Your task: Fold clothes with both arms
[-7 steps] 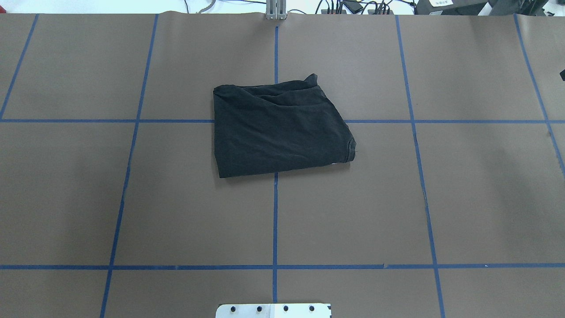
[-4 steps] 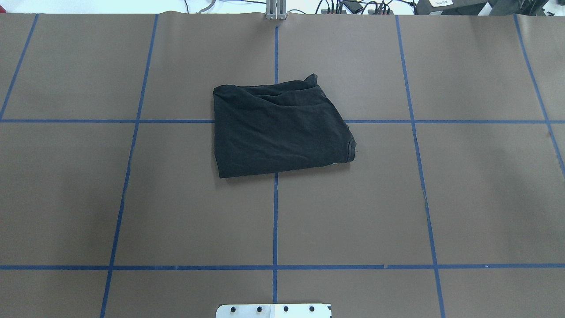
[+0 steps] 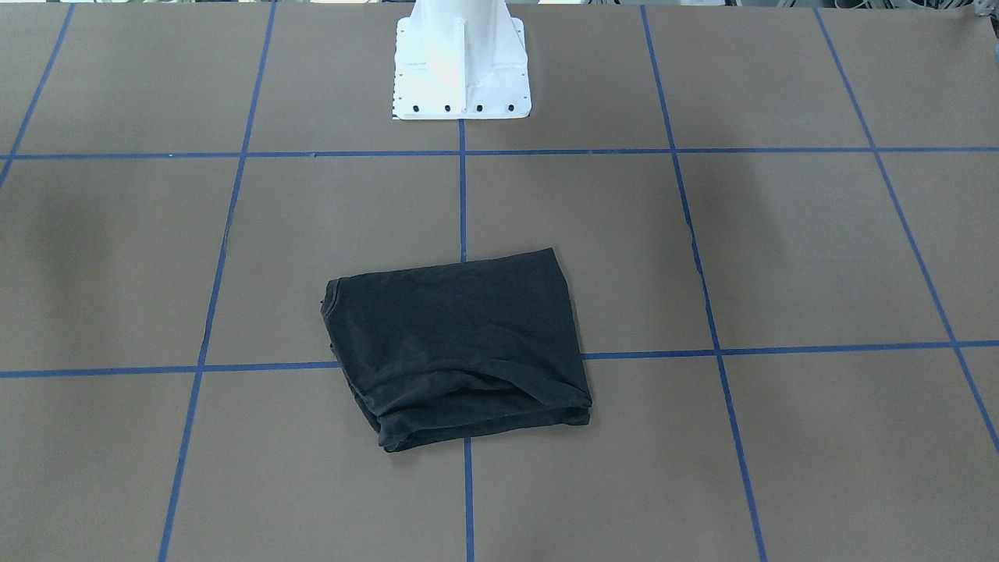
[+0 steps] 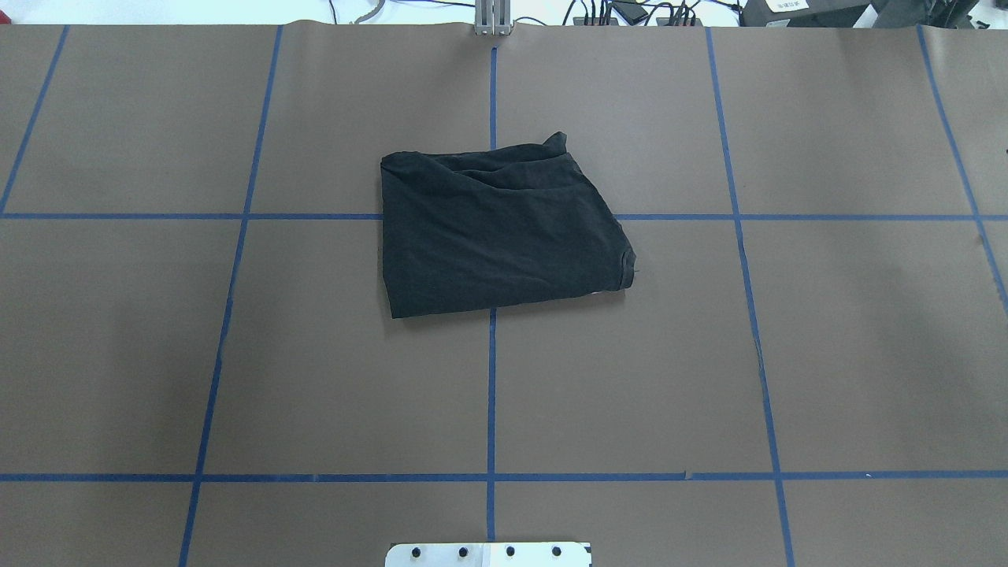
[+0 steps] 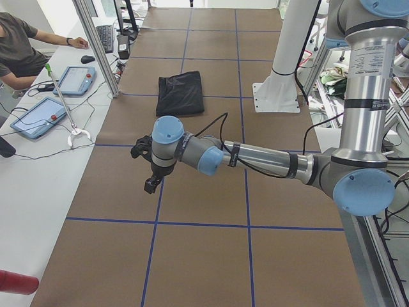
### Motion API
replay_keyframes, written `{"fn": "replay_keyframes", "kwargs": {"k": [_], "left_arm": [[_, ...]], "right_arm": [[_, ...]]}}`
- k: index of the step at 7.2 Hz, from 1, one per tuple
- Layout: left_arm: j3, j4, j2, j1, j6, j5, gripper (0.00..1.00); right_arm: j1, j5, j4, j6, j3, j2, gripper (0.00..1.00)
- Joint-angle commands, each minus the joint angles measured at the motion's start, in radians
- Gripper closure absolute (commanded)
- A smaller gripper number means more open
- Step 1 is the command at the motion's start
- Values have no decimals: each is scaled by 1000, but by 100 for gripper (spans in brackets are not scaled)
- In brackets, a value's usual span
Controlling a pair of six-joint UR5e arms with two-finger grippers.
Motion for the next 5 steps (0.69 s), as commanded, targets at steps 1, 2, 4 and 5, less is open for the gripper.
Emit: {"fn": "replay_keyframes", "kwargs": {"k": [1, 2, 4, 5], "left_arm": [[-9, 6, 2, -3, 0, -6, 0], [-9, 7, 0, -3, 0, -6, 0], [-30, 0, 0, -6, 3, -9, 0], [-79, -4, 35, -7, 0, 4, 0]], "right_arm": [[-10, -8, 3, -9, -22, -16, 0], [-19, -6, 11, -7, -33, 2, 0], [-15, 15, 0, 4, 2, -1, 0], [-15, 12, 8, 4, 53, -17, 0]]}}
